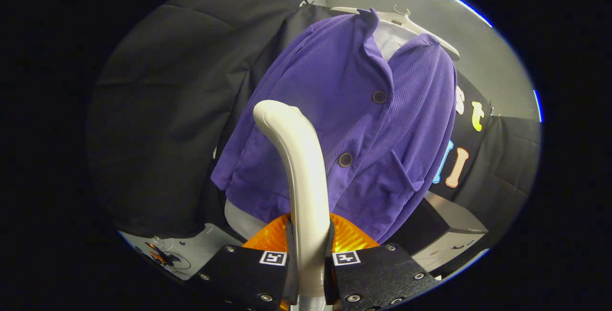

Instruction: Iron the clothes twice with a garment steamer, once on the left side and once on the right side.

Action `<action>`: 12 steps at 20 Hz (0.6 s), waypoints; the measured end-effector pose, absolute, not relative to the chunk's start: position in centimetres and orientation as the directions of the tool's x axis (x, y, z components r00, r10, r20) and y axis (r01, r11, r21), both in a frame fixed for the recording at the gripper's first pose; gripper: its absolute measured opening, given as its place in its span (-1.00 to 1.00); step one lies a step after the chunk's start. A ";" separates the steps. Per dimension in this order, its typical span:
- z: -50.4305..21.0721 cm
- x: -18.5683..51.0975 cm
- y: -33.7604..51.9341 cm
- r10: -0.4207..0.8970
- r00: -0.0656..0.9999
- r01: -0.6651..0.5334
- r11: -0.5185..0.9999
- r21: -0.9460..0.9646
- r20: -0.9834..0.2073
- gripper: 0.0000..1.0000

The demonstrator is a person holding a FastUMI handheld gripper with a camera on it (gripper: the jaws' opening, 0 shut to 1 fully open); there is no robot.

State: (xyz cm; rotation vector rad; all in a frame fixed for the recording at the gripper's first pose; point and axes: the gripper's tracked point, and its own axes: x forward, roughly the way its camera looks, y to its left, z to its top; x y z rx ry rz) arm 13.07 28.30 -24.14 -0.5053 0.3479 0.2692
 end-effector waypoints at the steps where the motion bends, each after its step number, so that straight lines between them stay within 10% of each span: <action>1: -24.5 12.2 27.9 0.171 0.899 -0.347 0.841 -0.415 -0.403 -0.59; 12: -18.9 3.6 16.0 0.173 0.876 -0.310 0.917 -0.250 -0.450 -0.59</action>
